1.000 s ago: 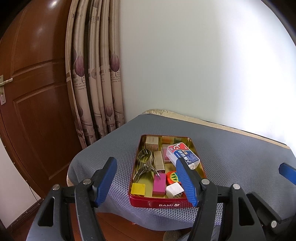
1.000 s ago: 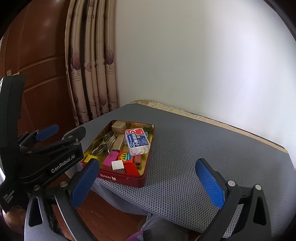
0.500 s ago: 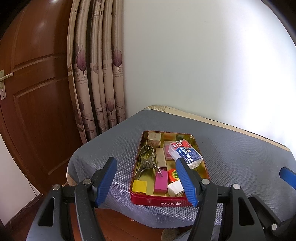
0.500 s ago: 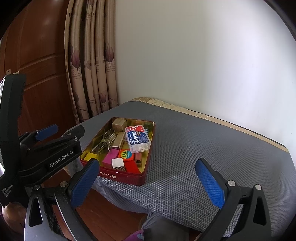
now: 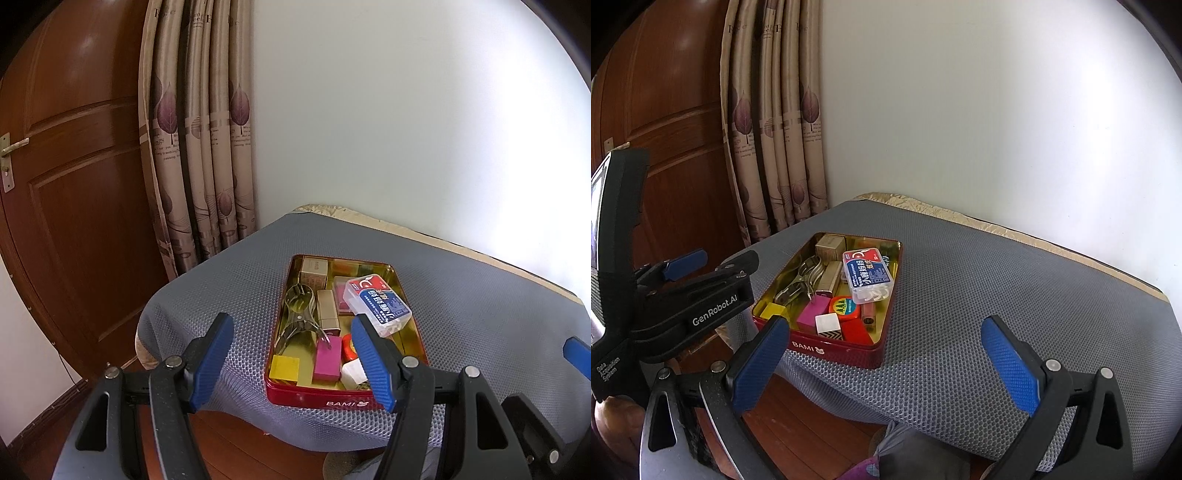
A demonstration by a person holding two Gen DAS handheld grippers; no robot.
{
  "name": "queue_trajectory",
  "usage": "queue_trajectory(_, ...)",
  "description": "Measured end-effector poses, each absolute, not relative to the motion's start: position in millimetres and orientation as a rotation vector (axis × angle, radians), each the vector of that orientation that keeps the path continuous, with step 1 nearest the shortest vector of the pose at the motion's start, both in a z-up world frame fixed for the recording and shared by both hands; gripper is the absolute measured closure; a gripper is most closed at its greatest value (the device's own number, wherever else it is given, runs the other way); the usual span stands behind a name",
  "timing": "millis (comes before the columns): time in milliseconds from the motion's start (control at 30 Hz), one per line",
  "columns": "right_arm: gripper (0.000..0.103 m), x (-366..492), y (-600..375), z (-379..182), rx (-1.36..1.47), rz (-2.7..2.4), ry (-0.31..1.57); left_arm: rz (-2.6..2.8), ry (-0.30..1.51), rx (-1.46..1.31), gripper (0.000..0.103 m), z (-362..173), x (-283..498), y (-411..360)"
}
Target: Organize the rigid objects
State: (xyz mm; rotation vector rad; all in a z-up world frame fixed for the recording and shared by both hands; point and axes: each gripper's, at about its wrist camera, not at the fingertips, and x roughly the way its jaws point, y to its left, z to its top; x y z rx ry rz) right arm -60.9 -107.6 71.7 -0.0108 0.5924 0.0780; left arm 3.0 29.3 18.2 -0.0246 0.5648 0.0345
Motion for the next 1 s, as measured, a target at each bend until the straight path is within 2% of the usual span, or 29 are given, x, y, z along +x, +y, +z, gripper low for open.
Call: queue_trajectory(1000,0.000,-63.1,-107.5,68.9,-0.010,0.092,0.601,0.044,0.593,-0.033,0.035,16.2,6.7,32.1)
